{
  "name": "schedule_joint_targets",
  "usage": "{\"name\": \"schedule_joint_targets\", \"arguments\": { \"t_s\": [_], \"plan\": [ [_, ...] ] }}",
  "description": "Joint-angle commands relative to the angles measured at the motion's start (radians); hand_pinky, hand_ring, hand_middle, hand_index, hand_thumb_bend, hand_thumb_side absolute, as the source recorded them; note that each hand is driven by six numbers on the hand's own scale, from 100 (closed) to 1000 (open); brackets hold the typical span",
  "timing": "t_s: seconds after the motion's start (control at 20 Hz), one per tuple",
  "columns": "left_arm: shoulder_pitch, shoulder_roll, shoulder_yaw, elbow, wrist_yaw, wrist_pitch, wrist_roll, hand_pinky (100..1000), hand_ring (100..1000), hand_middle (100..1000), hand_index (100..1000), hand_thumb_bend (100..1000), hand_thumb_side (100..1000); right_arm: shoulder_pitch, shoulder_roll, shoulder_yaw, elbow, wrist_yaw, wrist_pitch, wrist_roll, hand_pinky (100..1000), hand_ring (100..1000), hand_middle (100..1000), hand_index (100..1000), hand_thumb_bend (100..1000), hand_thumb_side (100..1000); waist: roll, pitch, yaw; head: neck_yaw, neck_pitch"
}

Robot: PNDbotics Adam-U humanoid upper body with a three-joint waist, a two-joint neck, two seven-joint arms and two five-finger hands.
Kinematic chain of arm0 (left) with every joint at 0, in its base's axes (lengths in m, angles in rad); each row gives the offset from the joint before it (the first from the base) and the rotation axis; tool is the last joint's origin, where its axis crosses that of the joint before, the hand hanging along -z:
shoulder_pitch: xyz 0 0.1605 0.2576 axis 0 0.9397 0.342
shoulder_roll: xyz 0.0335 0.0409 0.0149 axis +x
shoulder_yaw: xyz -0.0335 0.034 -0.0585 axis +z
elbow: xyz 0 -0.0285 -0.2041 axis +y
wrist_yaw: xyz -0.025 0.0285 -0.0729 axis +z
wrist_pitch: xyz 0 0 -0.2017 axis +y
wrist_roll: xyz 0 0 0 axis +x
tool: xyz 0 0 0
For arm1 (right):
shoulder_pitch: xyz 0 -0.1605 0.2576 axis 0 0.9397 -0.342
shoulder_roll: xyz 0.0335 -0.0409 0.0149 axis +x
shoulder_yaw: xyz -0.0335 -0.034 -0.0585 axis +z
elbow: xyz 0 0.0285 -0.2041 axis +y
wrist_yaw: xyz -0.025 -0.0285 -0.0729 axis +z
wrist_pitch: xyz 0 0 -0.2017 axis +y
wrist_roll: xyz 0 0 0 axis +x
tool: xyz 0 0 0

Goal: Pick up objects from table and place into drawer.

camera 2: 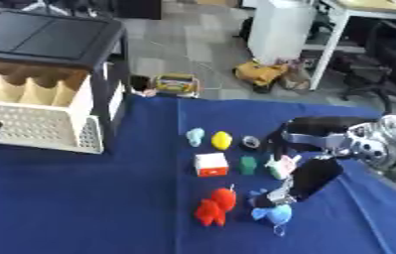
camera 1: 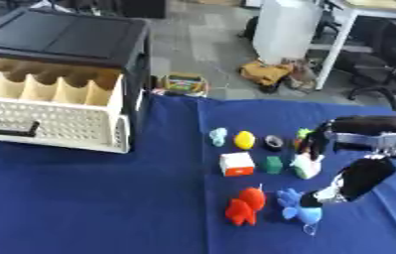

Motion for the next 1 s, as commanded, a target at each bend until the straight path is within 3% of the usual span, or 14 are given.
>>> {"name": "schedule_joint_targets", "arguments": {
  "t_s": [0.05,0.45,1.0],
  "plan": [
    [-0.006,0.009,0.015,-0.014,-0.004,0.007,-0.004,563,465,595,862,100,1000,-0.016,-0.002,0.005,0.0,0.024,0.032,0.005,721,775,640,863,618,625,0.007,-0.01,0.002,-0.008,-0.001],
    [-0.004,-0.004,0.019,-0.014,-0.01,0.019,-0.013,564,465,593,840,100,1000,-0.029,0.052,0.043,0.053,0.068,0.057,0.011,676,723,638,874,627,591,0.01,-0.005,0.008,-0.019,-0.001],
    [-0.002,-0.013,0.024,-0.014,-0.008,0.034,-0.024,567,466,594,831,100,1000,-0.002,0.059,0.051,0.094,0.091,0.046,0.025,679,734,662,861,605,534,0.01,-0.001,0.007,-0.016,-0.01]
  ]
}}
